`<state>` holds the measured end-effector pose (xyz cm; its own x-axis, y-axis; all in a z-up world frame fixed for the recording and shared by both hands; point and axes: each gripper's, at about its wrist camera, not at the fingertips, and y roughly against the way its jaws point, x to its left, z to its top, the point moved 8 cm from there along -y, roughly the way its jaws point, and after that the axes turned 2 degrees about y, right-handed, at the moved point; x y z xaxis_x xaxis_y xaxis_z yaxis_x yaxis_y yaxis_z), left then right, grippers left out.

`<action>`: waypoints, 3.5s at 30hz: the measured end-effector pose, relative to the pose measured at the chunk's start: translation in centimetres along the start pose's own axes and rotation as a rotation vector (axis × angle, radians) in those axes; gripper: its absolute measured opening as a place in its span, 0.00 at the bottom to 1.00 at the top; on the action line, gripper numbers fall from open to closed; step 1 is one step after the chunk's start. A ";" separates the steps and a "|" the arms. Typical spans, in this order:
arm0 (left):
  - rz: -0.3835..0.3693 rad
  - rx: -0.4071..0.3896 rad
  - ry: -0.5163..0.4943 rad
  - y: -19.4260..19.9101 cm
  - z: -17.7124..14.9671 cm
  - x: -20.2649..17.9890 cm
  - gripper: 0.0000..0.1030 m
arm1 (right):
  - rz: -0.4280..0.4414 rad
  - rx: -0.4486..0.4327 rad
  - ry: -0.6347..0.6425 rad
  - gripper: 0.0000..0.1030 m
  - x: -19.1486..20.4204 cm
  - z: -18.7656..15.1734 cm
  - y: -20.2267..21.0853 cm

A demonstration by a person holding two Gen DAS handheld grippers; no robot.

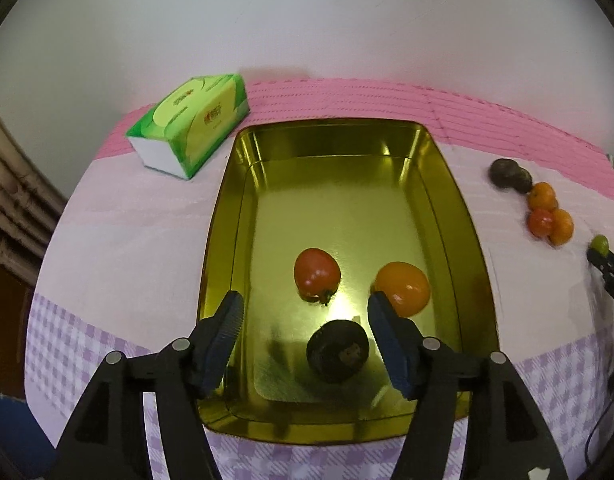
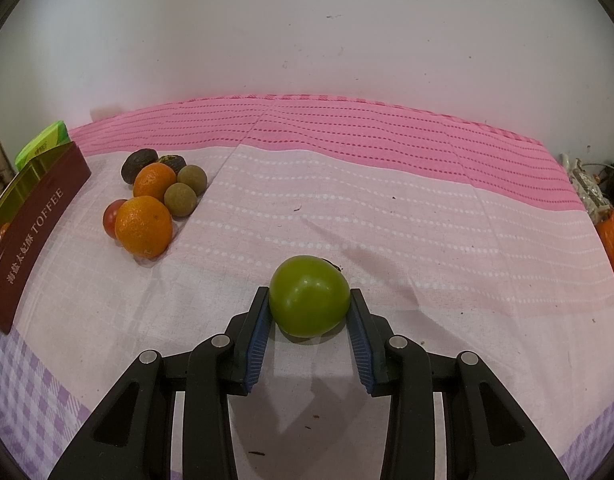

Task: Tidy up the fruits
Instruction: 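Lift the open left tool up and away from the gold tin, then carry the green tomato into the gold tin and open the right tool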

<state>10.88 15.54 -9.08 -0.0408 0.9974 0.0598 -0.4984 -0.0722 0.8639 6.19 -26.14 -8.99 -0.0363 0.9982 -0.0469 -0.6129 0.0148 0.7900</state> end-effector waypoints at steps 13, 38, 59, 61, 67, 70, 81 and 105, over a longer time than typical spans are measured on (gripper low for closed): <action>-0.036 -0.045 -0.003 2.0 -1.6 0.0 0.81 | -0.023 0.027 -0.020 0.37 0.2 0.2 0.1; 0.046 -0.120 0.057 4.5 -5.4 4.8 0.97 | 0.055 -0.011 0.011 0.37 6.5 2.1 4.0; 0.102 -0.085 0.163 3.6 -5.5 8.5 0.99 | 0.346 -0.006 0.316 0.37 27.9 5.0 7.4; 0.107 -0.078 0.172 3.4 -5.5 8.9 0.99 | 0.355 0.010 0.343 0.37 29.5 4.9 7.1; 0.127 -0.067 0.197 3.1 -5.8 9.7 0.99 | 0.367 0.052 0.385 0.37 31.9 3.9 6.0; 0.132 -0.062 0.203 3.0 -5.8 10.0 0.99 | 0.370 0.070 0.408 0.37 32.6 3.3 5.6; 0.131 -0.037 0.254 2.6 -6.0 11.0 0.99 | 0.362 0.109 0.453 0.37 34.1 2.5 4.0; 0.129 -0.019 0.247 2.2 -6.4 10.7 0.99 | 0.355 0.114 0.440 0.38 35.0 2.6 3.0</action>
<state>3.83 26.01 -9.78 -0.3138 0.9485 0.0428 -0.4913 -0.2008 0.8475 5.14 9.04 -6.68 -0.5644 0.8255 0.0023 -0.4152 -0.2864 0.8635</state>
